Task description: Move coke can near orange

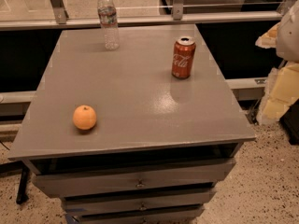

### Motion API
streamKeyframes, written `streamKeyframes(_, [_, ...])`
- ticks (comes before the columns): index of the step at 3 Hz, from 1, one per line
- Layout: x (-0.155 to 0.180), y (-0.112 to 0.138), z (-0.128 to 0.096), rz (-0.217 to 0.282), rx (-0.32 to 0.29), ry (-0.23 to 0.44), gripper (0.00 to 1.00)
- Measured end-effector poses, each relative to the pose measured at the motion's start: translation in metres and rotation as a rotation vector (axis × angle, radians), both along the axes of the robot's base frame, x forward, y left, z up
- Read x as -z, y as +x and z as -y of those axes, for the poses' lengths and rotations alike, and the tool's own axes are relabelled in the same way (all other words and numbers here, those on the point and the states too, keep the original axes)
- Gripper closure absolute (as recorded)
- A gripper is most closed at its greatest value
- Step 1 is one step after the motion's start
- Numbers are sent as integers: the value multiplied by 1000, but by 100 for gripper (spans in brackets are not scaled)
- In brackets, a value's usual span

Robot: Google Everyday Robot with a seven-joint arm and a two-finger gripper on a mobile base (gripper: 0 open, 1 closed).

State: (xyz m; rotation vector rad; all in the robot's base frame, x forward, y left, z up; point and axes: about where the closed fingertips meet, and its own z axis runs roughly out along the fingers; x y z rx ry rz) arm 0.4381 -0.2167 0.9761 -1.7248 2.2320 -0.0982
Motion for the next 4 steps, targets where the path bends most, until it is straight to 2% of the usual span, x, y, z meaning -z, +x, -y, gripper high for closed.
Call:
streamKeyframes(2, [0,2,-3,12,2,27,0])
streamKeyframes(3, [16,14,-33,34,-46,110,0])
streamKeyframes(4, [30,41,-63,103,-95,201,0])
